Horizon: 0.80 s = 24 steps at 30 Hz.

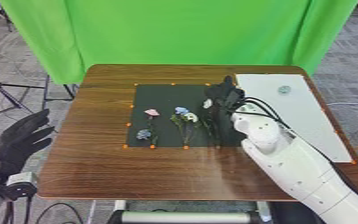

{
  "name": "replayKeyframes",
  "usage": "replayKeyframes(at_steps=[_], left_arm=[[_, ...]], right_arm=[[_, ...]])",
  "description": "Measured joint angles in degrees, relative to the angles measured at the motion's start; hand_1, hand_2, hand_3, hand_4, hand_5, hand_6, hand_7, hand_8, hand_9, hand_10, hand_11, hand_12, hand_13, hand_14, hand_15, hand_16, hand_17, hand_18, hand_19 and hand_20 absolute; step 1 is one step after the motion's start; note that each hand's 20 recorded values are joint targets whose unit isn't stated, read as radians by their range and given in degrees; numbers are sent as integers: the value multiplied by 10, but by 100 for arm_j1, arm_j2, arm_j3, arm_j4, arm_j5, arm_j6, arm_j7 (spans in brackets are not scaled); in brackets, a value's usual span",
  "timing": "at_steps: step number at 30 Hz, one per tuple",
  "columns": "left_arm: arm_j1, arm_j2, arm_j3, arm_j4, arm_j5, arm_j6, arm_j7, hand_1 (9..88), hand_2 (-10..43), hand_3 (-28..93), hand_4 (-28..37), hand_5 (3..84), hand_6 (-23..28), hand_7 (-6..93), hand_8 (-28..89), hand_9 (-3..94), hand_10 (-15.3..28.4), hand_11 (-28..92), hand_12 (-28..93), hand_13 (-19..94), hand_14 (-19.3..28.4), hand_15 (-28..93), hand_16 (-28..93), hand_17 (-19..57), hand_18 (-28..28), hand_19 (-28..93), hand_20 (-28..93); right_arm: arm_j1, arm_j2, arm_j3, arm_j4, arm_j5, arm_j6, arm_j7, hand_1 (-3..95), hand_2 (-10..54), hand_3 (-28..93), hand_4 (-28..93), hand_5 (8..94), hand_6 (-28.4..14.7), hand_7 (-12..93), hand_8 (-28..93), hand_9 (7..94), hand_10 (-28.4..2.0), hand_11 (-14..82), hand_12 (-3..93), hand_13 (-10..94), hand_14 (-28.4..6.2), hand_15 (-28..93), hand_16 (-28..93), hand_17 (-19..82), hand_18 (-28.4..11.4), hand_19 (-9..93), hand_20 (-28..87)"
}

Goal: Arrange flowers

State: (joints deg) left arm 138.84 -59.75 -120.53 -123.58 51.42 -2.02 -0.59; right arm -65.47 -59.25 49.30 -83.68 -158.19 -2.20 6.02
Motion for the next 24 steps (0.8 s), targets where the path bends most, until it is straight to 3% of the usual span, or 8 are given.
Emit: replayKeyframes(at_steps=[6, 8, 11, 13, 14, 18, 19, 24], left_arm=[[-1, 0, -1, 4, 0, -3, -4, 226, -33, 708, -283, 233, 8, 216, -103, 180, 88, 147, 187, 151, 117, 226, 36, -91, 189, 397, 66], [-1, 1, -1, 6, 0, -3, -4, 226, -33, 708, -283, 232, 8, 217, -103, 180, 88, 148, 187, 151, 117, 226, 36, -92, 189, 397, 66], [1, 5, -2, 7, 0, -3, -4, 226, -33, 709, -283, 233, 9, 216, -103, 180, 88, 148, 187, 151, 117, 225, 36, -91, 189, 396, 66], [3, 5, -3, 7, 0, -3, -2, 226, -33, 709, -283, 233, 9, 216, -103, 180, 88, 148, 187, 151, 117, 225, 36, -91, 189, 396, 66], [3, 5, -3, 7, 0, -3, -1, 226, -33, 709, -283, 233, 9, 216, -103, 180, 88, 148, 187, 151, 116, 225, 36, -91, 189, 396, 66], [5, 4, -4, 7, 0, -3, 3, 226, -32, 708, -283, 233, 8, 216, -103, 180, 87, 149, 187, 151, 116, 225, 36, -91, 189, 396, 67], [5, 3, -3, 7, 0, -3, 4, 226, -32, 708, -283, 233, 8, 215, -103, 180, 88, 149, 187, 151, 116, 225, 36, -91, 189, 396, 67], [13, -3, -4, 7, 0, -2, 5, 226, -32, 709, -283, 233, 8, 216, -103, 180, 88, 149, 187, 151, 116, 224, 37, -91, 189, 397, 67]], right_arm=[[-31, 39, 187, -130, 587, 387, 277, 177, -36, 874, -266, 416, -14, 384, -172, 492, -113, 314, 252, 587, -62, 530, 227, 125, -182, 621, 425], [-31, 67, 207, -159, 646, 661, 500, 179, -41, 883, -264, 390, -19, 381, -170, 453, -121, 307, 255, 522, -72, 527, 214, 111, -184, 615, 423], [-74, 121, 354, -312, 719, 743, 666, 167, -78, 876, -276, 307, -27, 352, -151, 352, -134, 235, 263, 389, -91, 394, 205, 58, -192, 545, 376], [-191, 170, 579, -571, 782, 494, 625, 149, -94, 854, -282, 256, -41, 300, -124, 295, -136, 162, 275, 316, -108, 244, 259, 25, -197, 484, 313], [-267, 200, 703, -739, 806, 279, 572, 147, -93, 853, -282, 255, -38, 299, -121, 294, -135, 157, 276, 310, -109, 231, 264, 23, -197, 479, 308], [-575, 353, 1037, -1367, 829, -486, 182, 208, -27, 897, -273, 289, 29, 377, -180, 318, -128, 238, 284, 309, -90, 313, 263, 26, -195, 491, 299], [-648, 381, 1087, -1435, 874, -481, 31, 246, -1, 918, -266, 334, 57, 401, -205, 323, -123, 261, 282, 301, -83, 337, 256, 26, -192, 492, 297], [-1194, 431, 1653, -1530, 1452, 234, -1191, 292, 21, 932, -252, 430, 87, 425, -241, 330, -102, 283, 267, 272, -73, 325, 240, 16, -187, 491, 280]])
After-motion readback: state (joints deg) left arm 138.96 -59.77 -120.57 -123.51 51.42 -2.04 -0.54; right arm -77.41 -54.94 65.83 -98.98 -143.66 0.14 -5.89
